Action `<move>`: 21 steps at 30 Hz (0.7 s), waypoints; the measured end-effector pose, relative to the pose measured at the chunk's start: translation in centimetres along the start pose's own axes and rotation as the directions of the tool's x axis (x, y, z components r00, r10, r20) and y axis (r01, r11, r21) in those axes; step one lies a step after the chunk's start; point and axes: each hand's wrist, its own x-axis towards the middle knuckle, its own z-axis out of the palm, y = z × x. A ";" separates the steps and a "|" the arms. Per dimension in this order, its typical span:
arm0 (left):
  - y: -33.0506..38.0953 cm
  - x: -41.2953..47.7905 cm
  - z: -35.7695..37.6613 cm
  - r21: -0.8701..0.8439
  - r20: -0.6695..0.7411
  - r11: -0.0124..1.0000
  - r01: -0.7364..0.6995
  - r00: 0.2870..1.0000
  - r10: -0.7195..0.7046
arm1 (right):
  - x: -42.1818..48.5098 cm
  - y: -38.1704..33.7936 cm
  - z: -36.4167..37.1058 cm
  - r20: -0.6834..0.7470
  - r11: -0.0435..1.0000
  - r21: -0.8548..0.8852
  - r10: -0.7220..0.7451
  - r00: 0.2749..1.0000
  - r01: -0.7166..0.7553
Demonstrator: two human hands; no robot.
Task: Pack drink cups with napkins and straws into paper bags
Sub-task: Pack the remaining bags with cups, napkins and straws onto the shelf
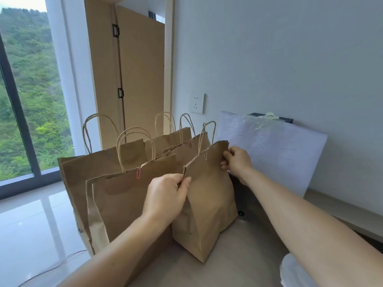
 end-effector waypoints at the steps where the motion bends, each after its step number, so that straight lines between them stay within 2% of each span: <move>1: -0.1 0.1 0.3 0.006 -0.006 1.000 -0.024 1.000 0.024 | 0.4 0.3 0.2 -0.011 1.000 -0.013 -0.002 1.000 0.002; 8: -0.4 0.7 2.0 0.068 0.037 0.988 -0.139 0.990 0.137 | 2.1 1.3 0.0 -0.082 0.999 -0.016 -0.045 0.996 0.043; 14: -0.4 0.8 3.2 0.070 0.030 0.987 -0.144 0.989 0.143 | 1.6 2.6 -1.4 -0.122 0.998 -0.062 -0.028 0.992 0.021; 21: -0.6 0.7 3.9 0.109 0.026 0.988 -0.113 0.993 0.111 | -0.3 2.1 -2.8 -0.058 0.999 -0.034 0.006 0.998 -0.008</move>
